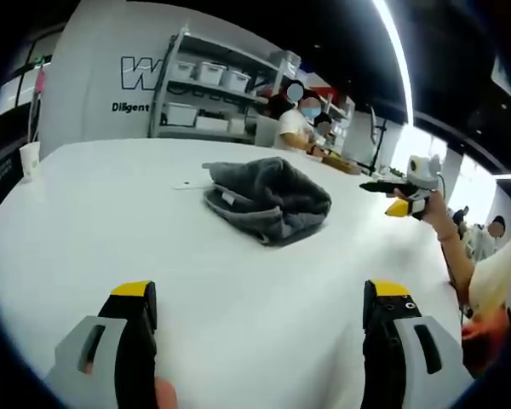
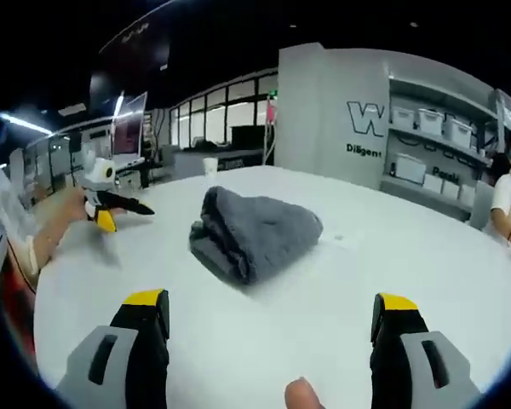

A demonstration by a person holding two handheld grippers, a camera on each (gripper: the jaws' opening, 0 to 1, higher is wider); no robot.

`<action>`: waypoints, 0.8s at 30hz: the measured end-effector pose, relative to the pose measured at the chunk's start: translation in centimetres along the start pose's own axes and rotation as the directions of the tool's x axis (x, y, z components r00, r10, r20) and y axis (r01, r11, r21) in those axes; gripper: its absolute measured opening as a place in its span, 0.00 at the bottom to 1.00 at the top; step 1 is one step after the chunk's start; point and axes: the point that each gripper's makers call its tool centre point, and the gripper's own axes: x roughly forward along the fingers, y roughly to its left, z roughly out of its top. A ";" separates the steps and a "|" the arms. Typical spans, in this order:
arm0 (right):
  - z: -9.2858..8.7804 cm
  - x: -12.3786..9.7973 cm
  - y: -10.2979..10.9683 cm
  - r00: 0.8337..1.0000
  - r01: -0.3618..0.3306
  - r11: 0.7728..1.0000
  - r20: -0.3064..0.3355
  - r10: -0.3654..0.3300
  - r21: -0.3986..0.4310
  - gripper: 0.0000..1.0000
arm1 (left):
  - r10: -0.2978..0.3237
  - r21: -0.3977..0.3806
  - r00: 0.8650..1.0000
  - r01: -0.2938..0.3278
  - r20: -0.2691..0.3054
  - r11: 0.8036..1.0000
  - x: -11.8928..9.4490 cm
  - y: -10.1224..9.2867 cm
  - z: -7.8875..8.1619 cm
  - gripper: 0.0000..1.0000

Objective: Open the folded towel by lifting each exposed corner and separating the folded layers until the towel lies flat within the target outline without major curled edges

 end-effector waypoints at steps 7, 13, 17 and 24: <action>3.1 -0.3 0.4 1.000 0.027 0.992 -0.012 -0.028 -0.127 0.99 | -0.006 -0.004 1.000 0.006 0.014 1.000 -0.2 0.1 0.4 0.99; 7.0 0.5 2.1 1.000 -0.015 0.983 0.014 0.017 -0.181 0.99 | -0.007 -0.003 1.000 0.007 0.016 1.000 -0.2 0.4 0.7 0.99; 9.1 1.3 2.9 0.999 -0.022 0.982 0.035 0.029 -0.186 0.99 | -0.008 -0.003 1.000 0.009 0.019 1.000 -0.3 0.6 1.0 0.99; 12.1 2.2 4.3 0.995 -0.043 0.974 0.078 0.062 -0.223 0.99 | -0.007 -0.008 1.000 0.007 0.022 1.000 -0.2 1.0 1.2 0.99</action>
